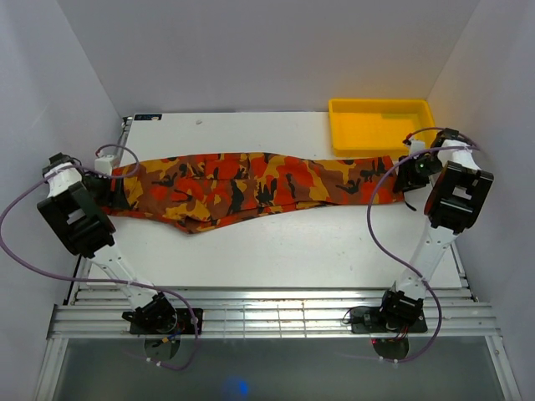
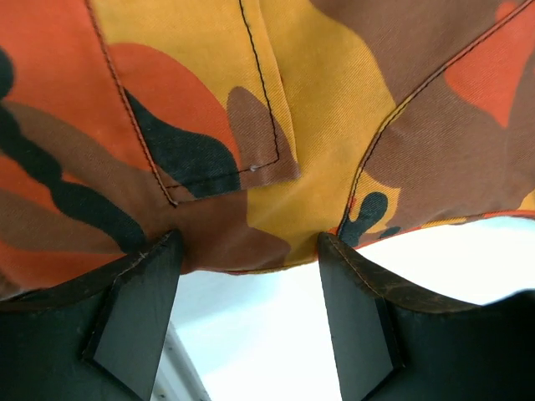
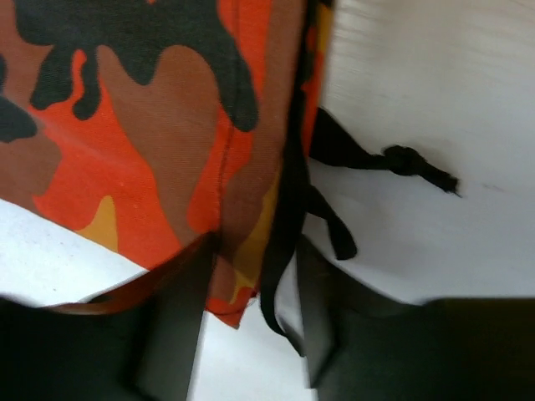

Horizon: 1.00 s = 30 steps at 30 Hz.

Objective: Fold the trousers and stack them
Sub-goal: Fold the trousers

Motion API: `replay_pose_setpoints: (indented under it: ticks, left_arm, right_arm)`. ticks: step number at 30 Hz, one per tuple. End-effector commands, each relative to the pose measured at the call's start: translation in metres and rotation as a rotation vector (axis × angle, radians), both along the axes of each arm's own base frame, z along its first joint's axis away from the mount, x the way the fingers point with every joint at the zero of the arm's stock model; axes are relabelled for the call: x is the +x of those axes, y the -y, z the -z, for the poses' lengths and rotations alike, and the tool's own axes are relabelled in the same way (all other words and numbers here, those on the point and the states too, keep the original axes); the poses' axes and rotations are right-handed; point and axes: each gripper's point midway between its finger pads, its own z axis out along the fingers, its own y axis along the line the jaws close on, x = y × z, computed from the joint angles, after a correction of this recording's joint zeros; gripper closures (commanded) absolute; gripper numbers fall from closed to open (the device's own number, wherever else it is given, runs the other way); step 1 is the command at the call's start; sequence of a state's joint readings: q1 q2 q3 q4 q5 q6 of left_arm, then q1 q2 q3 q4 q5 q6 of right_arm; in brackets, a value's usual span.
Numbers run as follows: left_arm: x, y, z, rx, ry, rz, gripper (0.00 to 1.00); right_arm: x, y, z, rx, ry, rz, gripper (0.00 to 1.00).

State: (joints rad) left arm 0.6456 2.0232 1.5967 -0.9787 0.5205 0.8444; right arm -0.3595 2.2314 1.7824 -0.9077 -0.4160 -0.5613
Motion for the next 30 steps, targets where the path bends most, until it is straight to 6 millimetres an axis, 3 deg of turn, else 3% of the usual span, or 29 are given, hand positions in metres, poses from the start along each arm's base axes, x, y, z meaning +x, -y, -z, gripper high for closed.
replay_pose_setpoints:
  ticks: [1,3,4,5,9,13,15,16,18,21,23,25,26,27,28,29,30]
  left_arm:
    - [-0.014,0.015,0.004,-0.037,-0.079,0.006,0.24]
    - [-0.016,0.018,0.016,-0.040,-0.116,0.016,0.24]
    - [-0.015,0.022,0.020,-0.036,-0.131,0.027,0.24]
    - [-0.014,0.023,0.022,-0.036,-0.139,0.026,0.24]
    - [-0.001,0.026,0.022,-0.041,-0.119,0.029,0.23]
    - [0.017,0.028,0.014,-0.006,-0.072,0.052,0.23]
    - [0.026,0.028,0.013,0.020,-0.054,0.064,0.23]
    - [0.032,0.030,0.011,0.029,-0.040,0.073,0.23]
    - [0.046,0.028,0.007,0.046,0.005,0.081,0.23]
    - [0.076,0.031,-0.018,0.023,0.125,0.086,0.22]
    - [0.095,0.038,-0.055,0.001,0.239,0.132,0.20]
    - [0.088,0.079,-0.100,-0.038,0.368,0.356,0.20]
    - [0.076,0.097,-0.104,-0.043,0.378,0.430,0.21]
    - [0.060,0.124,-0.130,-0.011,0.422,0.525,0.23]
    - [0.047,0.136,-0.131,0.032,0.422,0.598,0.25]
    - [0.019,0.154,-0.108,0.044,0.375,0.719,0.29]
    - [0.002,0.165,-0.102,0.074,0.352,0.790,0.32]
  right_arm:
    - [-0.014,-0.022,0.001,0.085,-0.053,0.002,0.60]
    - [-0.019,-0.025,0.003,0.101,-0.073,-0.007,0.74]
    - [-0.021,-0.025,0.004,0.103,-0.076,-0.014,0.89]
    - [-0.023,-0.025,0.001,0.105,-0.072,-0.014,0.92]
    - [-0.038,-0.011,-0.018,0.116,-0.041,0.009,0.92]
    - [-0.080,0.003,-0.044,0.091,-0.014,0.025,0.92]
    - [-0.108,0.011,-0.041,0.086,-0.027,0.034,0.92]
    - [-0.115,0.014,-0.049,0.061,-0.007,0.033,0.92]
    - [-0.130,0.022,-0.046,0.030,-0.005,0.023,0.92]
    - [-0.127,0.029,-0.049,0.010,0.014,0.033,0.92]
    - [-0.120,0.031,-0.046,0.027,0.004,0.053,0.92]
    - [-0.105,0.038,-0.046,0.036,0.010,0.080,0.92]
    - [-0.100,0.041,-0.045,0.033,0.014,0.088,0.92]
    - [-0.091,0.046,-0.044,0.027,0.019,0.089,0.92]
    - [-0.088,0.048,-0.044,0.028,0.018,0.098,0.92]
    - [-0.086,0.049,-0.042,0.030,0.014,0.103,0.92]
    - [-0.085,0.050,-0.040,0.031,0.006,0.108,0.92]
